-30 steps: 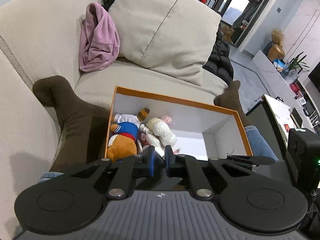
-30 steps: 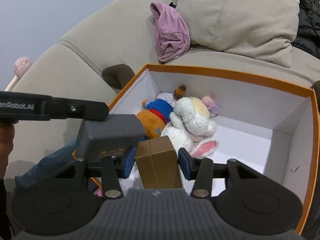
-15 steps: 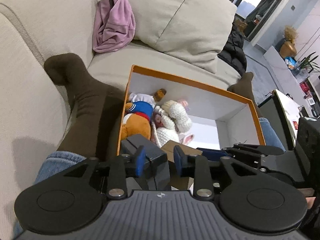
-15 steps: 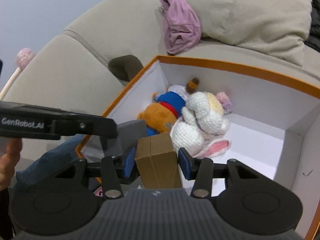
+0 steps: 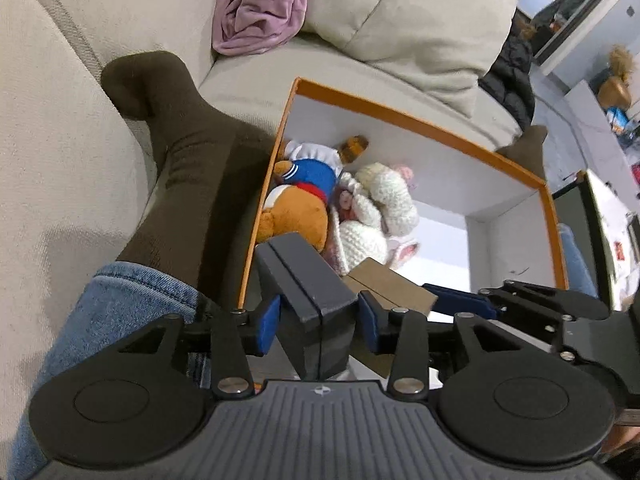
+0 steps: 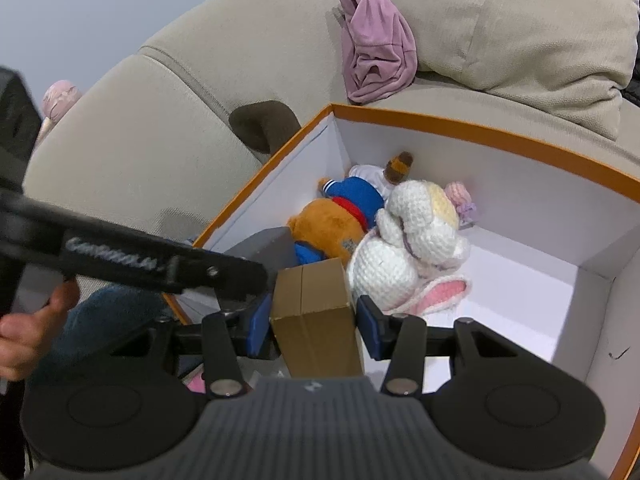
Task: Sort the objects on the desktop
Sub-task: 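Carry the grey box and brown box over the orange box with both tools, then lower both boxes into the orange box and open both tools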
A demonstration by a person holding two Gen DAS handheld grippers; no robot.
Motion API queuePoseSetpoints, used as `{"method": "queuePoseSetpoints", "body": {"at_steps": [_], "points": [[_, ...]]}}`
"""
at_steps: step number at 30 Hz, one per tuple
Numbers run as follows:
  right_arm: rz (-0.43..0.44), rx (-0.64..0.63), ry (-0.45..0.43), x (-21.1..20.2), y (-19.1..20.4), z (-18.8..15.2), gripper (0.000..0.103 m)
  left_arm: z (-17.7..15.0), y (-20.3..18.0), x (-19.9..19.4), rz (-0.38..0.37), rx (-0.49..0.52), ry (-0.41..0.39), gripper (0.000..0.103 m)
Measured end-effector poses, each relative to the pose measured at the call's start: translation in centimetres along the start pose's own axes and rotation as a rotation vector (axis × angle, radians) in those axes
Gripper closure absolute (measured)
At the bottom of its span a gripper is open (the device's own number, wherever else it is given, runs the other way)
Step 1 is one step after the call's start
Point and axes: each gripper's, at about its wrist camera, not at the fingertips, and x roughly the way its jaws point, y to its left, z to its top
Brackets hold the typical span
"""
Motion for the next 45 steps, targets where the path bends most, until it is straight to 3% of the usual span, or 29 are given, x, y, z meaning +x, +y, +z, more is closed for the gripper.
{"method": "queuePoseSetpoints", "body": {"at_steps": [5, 10, 13, 18, 22, 25, 27, 30, 33, 38, 45], "points": [[0.009, 0.023, 0.034, 0.2, -0.5, 0.1, 0.054, -1.2, -0.9, -0.1, 0.038, 0.102, -0.018, 0.056], [-0.038, 0.075, 0.073, 0.9, -1.4, -0.2, 0.054, -2.7, -2.6, 0.3, 0.119, 0.289, 0.01, 0.056], [-0.035, 0.127, 0.099, 1.2, -2.2, -0.2, 0.054, -3.2, -2.7, -0.6, 0.119, 0.316, -0.031, 0.056], [-0.023, 0.157, 0.132, 1.2, -2.6, -0.3, 0.054, -3.8, -0.9, -4.0, 0.059, 0.254, -0.162, 0.055], [-0.014, 0.208, 0.128, 1.5, -2.6, -0.2, 0.054, -3.7, 1.4, -5.4, 0.078, 0.139, -0.233, 0.052], [0.001, 0.228, 0.141, 2.2, -2.1, -0.2, 0.054, -3.2, 2.8, -4.7, 0.043, 0.084, -0.18, 0.053], [0.011, 0.248, 0.154, 3.0, -1.7, -0.1, 0.054, -3.2, 3.3, -4.0, -0.002, 0.066, -0.143, 0.066], [0.039, 0.284, 0.177, 4.0, -1.4, -0.2, 0.055, -3.6, 3.4, -3.2, -0.033, 0.072, -0.119, 0.075], [0.021, 0.265, 0.151, 4.2, -0.8, 0.0, 0.055, -3.9, 3.1, -3.0, -0.018, 0.079, -0.126, 0.075], [0.024, 0.275, 0.157, 3.7, -1.1, -0.2, 0.055, -4.0, 3.8, -3.5, -0.053, 0.047, -0.14, 0.075], [-0.129, 0.165, 0.084, 1.2, -1.1, -1.0, 0.055, -5.5, 4.0, -5.0, -0.036, 0.009, -0.212, 0.075]]}}
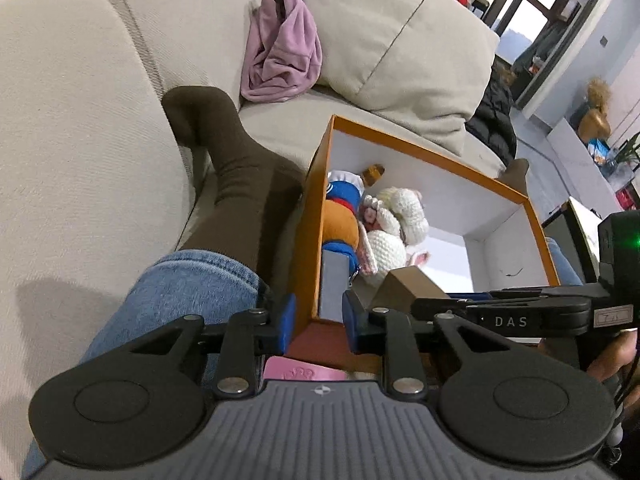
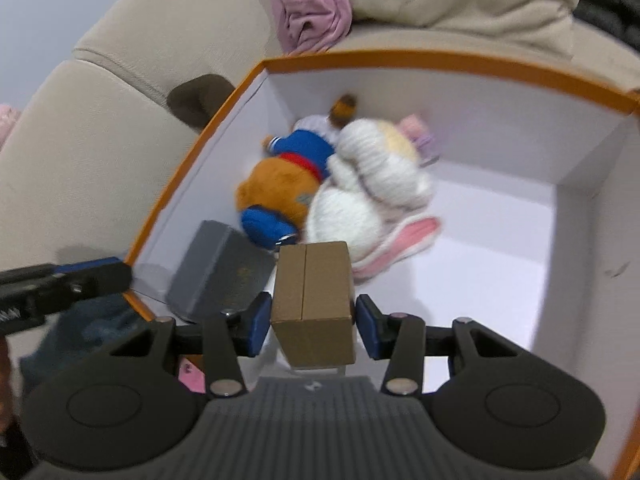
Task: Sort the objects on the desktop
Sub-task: 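Lower both boxes into the orange box and open both tools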
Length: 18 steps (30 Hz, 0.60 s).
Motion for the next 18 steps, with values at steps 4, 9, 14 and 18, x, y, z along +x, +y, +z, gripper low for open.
{"method": "queuePoseSetpoints", "body": {"at_steps": [4, 9, 14, 18], "points": [[-0.039, -0.028, 0.018, 0.1, 0.0, -0.5, 0.055, -0.9, -0.4, -0.7, 0.031, 0.014, -0.019, 0.075], [-0.004, 0.053, 0.059, 0.6, -0.9, -0.4, 0.053, -2.3, -0.4, -1.3, 0.051, 0.016, -0.017, 0.075], [0.024, 0.096, 0.054, -0.1, -0.9, -0.7, 0.053, -4.3, -0.5, -1.1, 0.067, 0.036, 0.021, 0.075], [0.036, 0.075, -0.016, -2.4, -0.1, -1.4, 0.053, -6.0, -1.2, -0.8, 0.088, 0.085, 0.048, 0.075]]}}
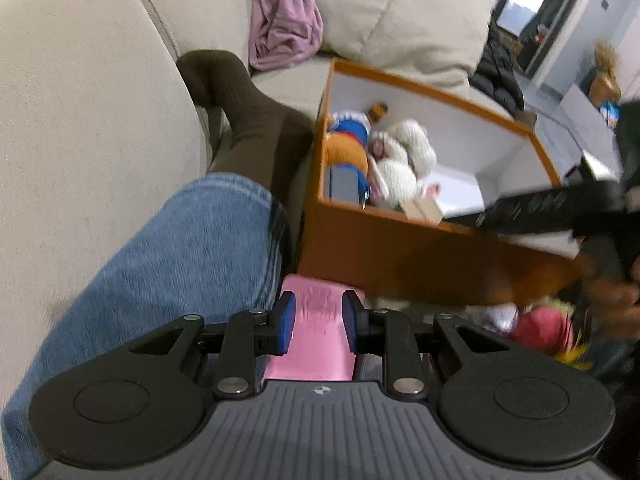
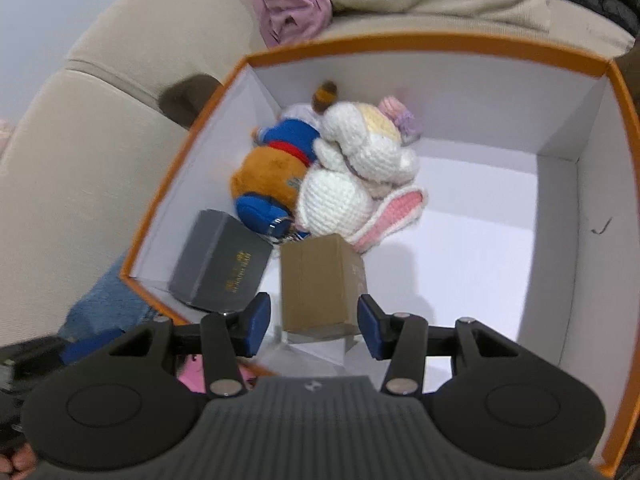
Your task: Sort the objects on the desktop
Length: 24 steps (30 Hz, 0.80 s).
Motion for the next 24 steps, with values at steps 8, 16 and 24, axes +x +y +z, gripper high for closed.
{"method": "queuePoseSetpoints", "body": {"at_steps": [8, 16, 24], "points": [[0.05, -0.161, -0.222, -6.6, 3.2, -5.2, 0.053, -2.4, -2.7, 1.1, 0.178, 0.184, 0.038, 0.067], [0.011, -0.288, -0.131, -4.4, 5.1, -9.8, 0.057, -5.8, -6.7, 1.3, 0.227, 0.576, 0.066, 0.057], [-0.038, -0.211, -0.062, -2.4, 4.2, -10.2, 0.057, -9.0, -7.5, 3.8, 0.31, 0.892, 0.157, 0.055]]}}
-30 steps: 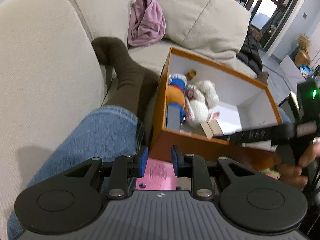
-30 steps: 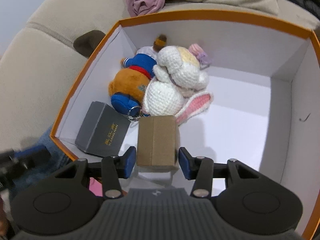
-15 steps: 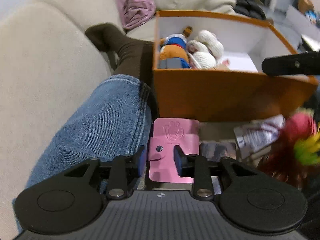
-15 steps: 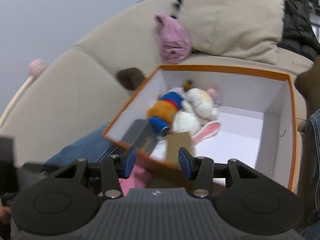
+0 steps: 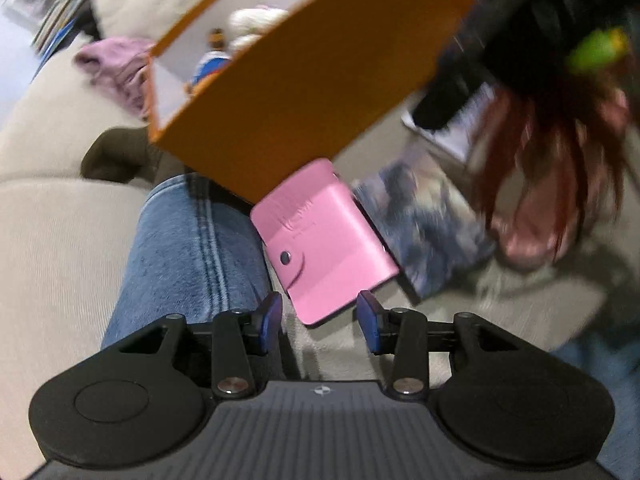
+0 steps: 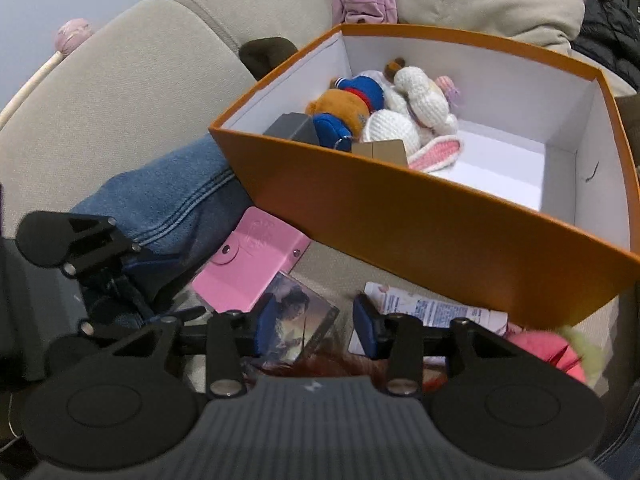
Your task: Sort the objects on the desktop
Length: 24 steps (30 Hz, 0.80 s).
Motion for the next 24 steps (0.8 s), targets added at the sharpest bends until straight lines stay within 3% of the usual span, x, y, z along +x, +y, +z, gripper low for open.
{"method": "queuePoseSetpoints", "body": {"at_steps": [6, 13, 20, 22, 24], "points": [[-0.01, -0.014, 0.033, 0.7, 0.3, 0.1, 0.057, 0.7, -1.8, 2.3, 0.025, 0.179, 0.047, 0.052], [-0.031, 0.015, 0.064, 1.8, -0.5, 0.0, 0.055, 0.1, -3.5, 3.5, 0.075, 0.338, 0.041, 0.048], [-0.02, 0.055, 0.086, 2.8, -1.3, 0.1, 0.054, -0.4, -4.5, 3.7, 0.113, 0.415, 0.016, 0.039], [-0.016, 0.064, 0.096, 3.1, -1.5, 0.1, 0.054, -0.4, -4.7, 3.7, 0.114, 0.419, 0.014, 0.04], [-0.011, 0.073, 0.103, 3.3, -1.7, 0.0, 0.054, -0.5, -4.4, 3.4, 0.091, 0.404, 0.013, 0.051]]}}
